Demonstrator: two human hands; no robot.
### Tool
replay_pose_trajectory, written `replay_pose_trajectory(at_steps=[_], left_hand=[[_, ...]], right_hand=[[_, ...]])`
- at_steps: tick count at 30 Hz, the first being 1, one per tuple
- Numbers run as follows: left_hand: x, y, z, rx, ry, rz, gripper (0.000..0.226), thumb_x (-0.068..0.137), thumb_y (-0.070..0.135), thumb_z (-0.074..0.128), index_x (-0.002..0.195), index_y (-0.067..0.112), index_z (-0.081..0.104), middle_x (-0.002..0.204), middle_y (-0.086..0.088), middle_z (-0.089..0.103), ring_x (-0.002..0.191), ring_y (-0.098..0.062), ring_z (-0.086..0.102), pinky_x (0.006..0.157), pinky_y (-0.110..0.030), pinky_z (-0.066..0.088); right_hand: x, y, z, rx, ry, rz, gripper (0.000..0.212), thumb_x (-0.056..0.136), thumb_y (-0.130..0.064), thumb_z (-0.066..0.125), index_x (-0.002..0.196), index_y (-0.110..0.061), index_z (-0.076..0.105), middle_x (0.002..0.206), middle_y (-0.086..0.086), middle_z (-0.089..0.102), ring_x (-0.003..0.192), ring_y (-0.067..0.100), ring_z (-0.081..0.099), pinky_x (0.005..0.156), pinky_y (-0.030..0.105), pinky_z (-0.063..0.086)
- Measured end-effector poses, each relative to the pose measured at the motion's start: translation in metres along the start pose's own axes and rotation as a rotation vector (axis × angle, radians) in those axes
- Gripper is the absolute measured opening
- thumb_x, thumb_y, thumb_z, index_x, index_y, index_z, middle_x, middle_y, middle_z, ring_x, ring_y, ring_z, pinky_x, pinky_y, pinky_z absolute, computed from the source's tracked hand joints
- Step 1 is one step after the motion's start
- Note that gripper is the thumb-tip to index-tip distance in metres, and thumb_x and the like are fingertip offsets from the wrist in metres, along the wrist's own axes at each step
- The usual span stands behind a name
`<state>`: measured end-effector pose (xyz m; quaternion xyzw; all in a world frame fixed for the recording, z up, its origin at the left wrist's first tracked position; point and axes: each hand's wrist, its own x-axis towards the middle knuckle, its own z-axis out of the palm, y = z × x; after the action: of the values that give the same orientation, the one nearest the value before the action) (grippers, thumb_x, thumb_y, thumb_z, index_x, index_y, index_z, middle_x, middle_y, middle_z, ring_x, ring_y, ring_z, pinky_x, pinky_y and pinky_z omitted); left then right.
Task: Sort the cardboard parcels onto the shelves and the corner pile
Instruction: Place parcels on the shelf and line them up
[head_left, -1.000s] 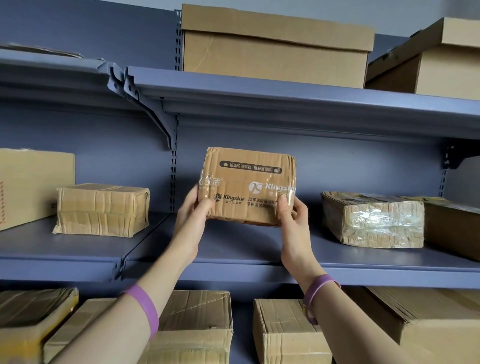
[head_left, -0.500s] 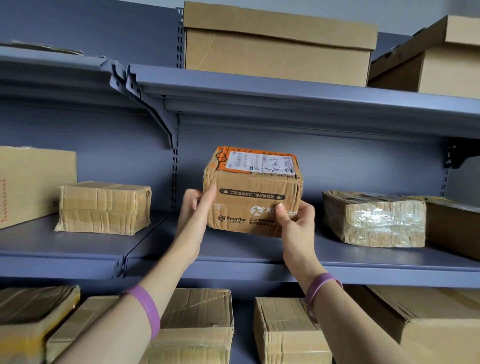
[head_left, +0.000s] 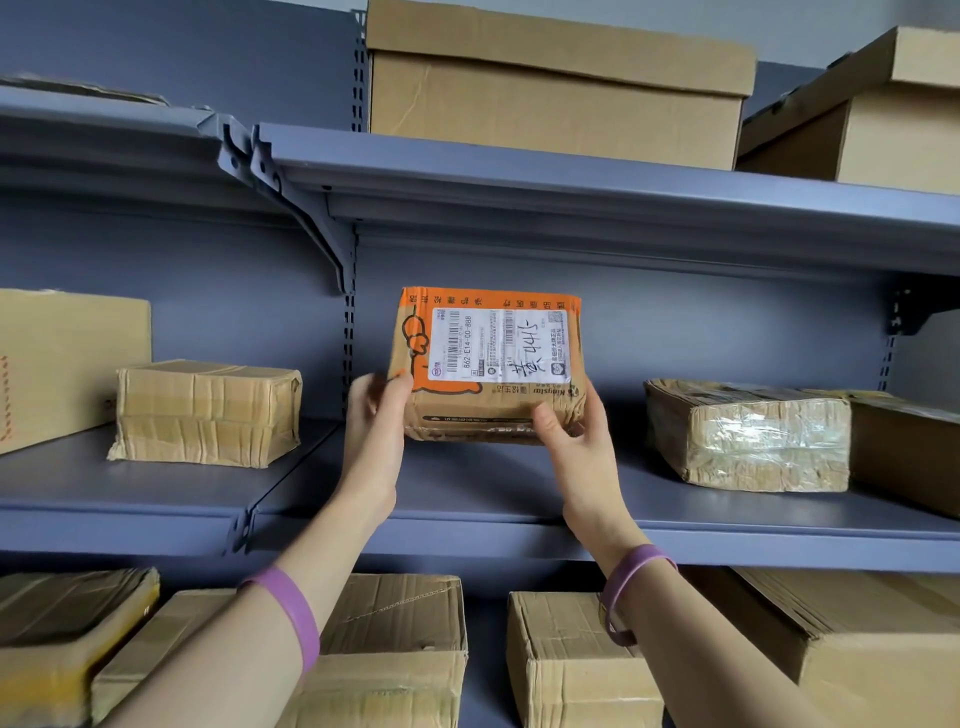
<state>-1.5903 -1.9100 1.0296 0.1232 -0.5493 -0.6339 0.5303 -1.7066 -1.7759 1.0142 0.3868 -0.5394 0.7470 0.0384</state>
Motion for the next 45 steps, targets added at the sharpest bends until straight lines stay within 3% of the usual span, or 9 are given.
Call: replay_pose_trajectory(at_steps=[3, 6, 14, 20, 24, 28, 31, 36, 45], left_hand=[[-0.001, 0.001, 0.000, -0.003, -0.009, 0.033, 0.013, 0.099, 0.026, 0.051, 0.100, 0.038, 0.057, 0.106, 0.012, 0.067, 0.098, -0.003, 0.061, 0.086, -0.024, 0.045], [0.001, -0.001, -0.001, 0.007, -0.017, 0.028, 0.017, 0.099, 0.025, 0.050, 0.105, 0.035, 0.062, 0.103, 0.010, 0.070, 0.100, -0.005, 0.062, 0.096, -0.028, 0.044], [0.003, -0.003, -0.004, 0.081, -0.071, 0.035, 0.015, 0.096, 0.016, 0.046, 0.089, 0.016, 0.060, 0.091, 0.000, 0.074, 0.088, -0.013, 0.062, 0.097, -0.032, 0.045], [0.003, -0.005, -0.002, 0.162, -0.080, 0.068, 0.019, 0.097, 0.013, 0.050, 0.107, 0.016, 0.066, 0.094, 0.007, 0.073, 0.084, -0.004, 0.061, 0.074, -0.019, 0.040], [0.007, -0.008, -0.004, 0.285, -0.053, 0.072, 0.032, 0.093, 0.005, 0.054, 0.117, 0.022, 0.065, 0.100, 0.003, 0.074, 0.099, -0.013, 0.066, 0.084, -0.027, 0.050], [0.003, -0.005, -0.004, 0.321, -0.081, 0.089, 0.033, 0.090, -0.001, 0.053, 0.108, 0.022, 0.066, 0.101, 0.005, 0.073, 0.102, -0.010, 0.063, 0.090, -0.034, 0.051], [0.000, 0.000, -0.003, 0.214, -0.163, 0.031, 0.013, 0.087, 0.023, 0.056, 0.090, 0.012, 0.063, 0.089, 0.002, 0.073, 0.097, -0.013, 0.062, 0.095, -0.034, 0.043], [0.007, -0.007, -0.003, 0.074, -0.202, -0.097, 0.087, 0.061, 0.090, 0.056, 0.126, 0.033, 0.059, 0.125, 0.007, 0.067, 0.123, -0.013, 0.056, 0.113, -0.043, 0.033], [0.012, -0.010, -0.003, 0.271, -0.154, -0.138, 0.027, 0.093, 0.021, 0.056, 0.119, 0.020, 0.054, 0.115, 0.001, 0.062, 0.111, -0.018, 0.056, 0.098, -0.038, 0.042]], right_hand=[[-0.003, -0.006, 0.002, 0.029, 0.018, 0.034, 0.044, 0.089, -0.063, 0.046, 0.124, -0.038, 0.055, 0.122, -0.019, 0.063, 0.118, 0.002, 0.057, 0.105, 0.028, 0.040], [0.000, -0.005, 0.002, 0.032, 0.058, 0.082, 0.027, 0.102, -0.050, 0.035, 0.107, -0.042, 0.060, 0.109, -0.023, 0.067, 0.116, 0.008, 0.059, 0.108, 0.033, 0.040], [0.003, -0.007, 0.001, 0.087, 0.075, 0.158, 0.029, 0.106, -0.034, 0.035, 0.122, -0.029, 0.058, 0.116, -0.007, 0.067, 0.115, 0.010, 0.058, 0.106, 0.033, 0.042], [0.005, -0.006, 0.000, -0.005, 0.111, 0.081, 0.049, 0.103, -0.017, 0.029, 0.091, -0.042, 0.070, 0.101, -0.014, 0.073, 0.111, 0.020, 0.061, 0.105, 0.040, 0.045], [0.002, -0.008, -0.001, 0.066, 0.049, 0.025, 0.051, 0.093, -0.013, 0.029, 0.126, -0.036, 0.062, 0.117, -0.007, 0.070, 0.117, 0.017, 0.061, 0.103, 0.039, 0.047], [-0.002, -0.012, 0.001, 0.141, 0.069, 0.042, 0.044, 0.086, -0.037, 0.044, 0.127, -0.036, 0.060, 0.124, -0.008, 0.066, 0.116, 0.009, 0.060, 0.100, 0.033, 0.047], [-0.003, -0.012, 0.001, 0.173, 0.077, 0.097, 0.058, 0.082, -0.056, 0.053, 0.133, -0.031, 0.053, 0.127, -0.007, 0.062, 0.119, 0.008, 0.058, 0.105, 0.034, 0.043], [-0.003, -0.015, -0.001, 0.159, 0.132, 0.140, 0.041, 0.096, -0.039, 0.058, 0.130, -0.019, 0.046, 0.115, -0.010, 0.059, 0.106, 0.002, 0.058, 0.097, 0.023, 0.046], [0.003, -0.002, 0.000, -0.161, 0.200, 0.196, 0.038, 0.095, -0.003, 0.054, 0.131, -0.013, 0.050, 0.115, -0.001, 0.060, 0.110, 0.017, 0.057, 0.098, 0.031, 0.045]])
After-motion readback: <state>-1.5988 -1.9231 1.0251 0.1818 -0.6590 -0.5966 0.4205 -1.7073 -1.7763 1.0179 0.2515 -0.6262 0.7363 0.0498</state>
